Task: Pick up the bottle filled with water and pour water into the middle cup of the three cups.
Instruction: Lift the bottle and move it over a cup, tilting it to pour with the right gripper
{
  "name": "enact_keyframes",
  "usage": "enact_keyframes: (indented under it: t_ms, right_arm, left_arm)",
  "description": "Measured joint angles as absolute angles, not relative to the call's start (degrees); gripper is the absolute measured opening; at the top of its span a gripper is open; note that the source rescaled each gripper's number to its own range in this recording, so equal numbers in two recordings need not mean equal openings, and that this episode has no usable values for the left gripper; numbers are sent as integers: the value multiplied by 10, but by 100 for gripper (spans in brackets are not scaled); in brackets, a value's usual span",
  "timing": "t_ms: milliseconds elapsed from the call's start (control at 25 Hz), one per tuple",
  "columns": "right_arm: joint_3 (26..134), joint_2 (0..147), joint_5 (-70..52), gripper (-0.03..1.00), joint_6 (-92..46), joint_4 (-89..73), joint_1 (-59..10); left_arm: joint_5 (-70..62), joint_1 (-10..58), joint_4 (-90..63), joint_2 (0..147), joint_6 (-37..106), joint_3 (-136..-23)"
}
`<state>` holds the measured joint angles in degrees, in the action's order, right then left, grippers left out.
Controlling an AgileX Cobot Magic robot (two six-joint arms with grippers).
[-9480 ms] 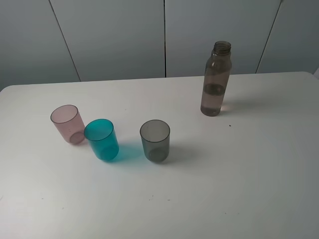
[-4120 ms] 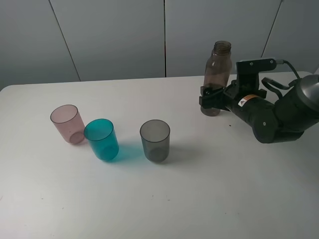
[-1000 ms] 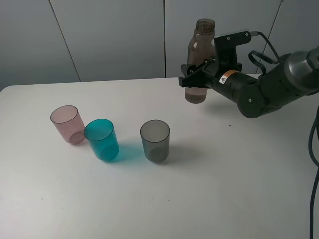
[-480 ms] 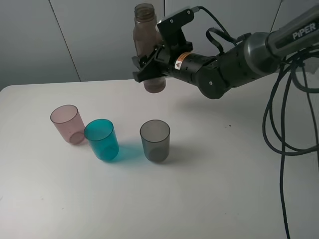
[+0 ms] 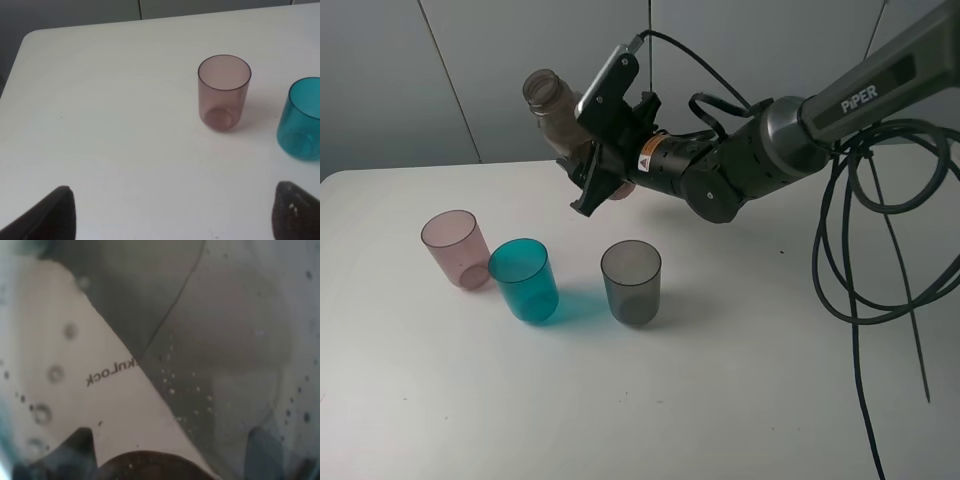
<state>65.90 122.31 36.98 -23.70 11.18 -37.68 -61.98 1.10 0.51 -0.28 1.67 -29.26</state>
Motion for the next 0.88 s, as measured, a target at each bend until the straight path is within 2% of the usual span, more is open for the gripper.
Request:
enact_keyframes:
  t_ms: [200,520,880]
  right_arm:
    - [659,1224,371,0,-366,111,-381]
    - [659,1224,372,0,-403,111,-415]
    - [659,1224,373,0,-504,98,-432]
  left_arm:
    - [-620,11,5,-3,17,-293]
    - [-620,11,5,-3,17,-293]
    - [-620,11,5,-3,17,-293]
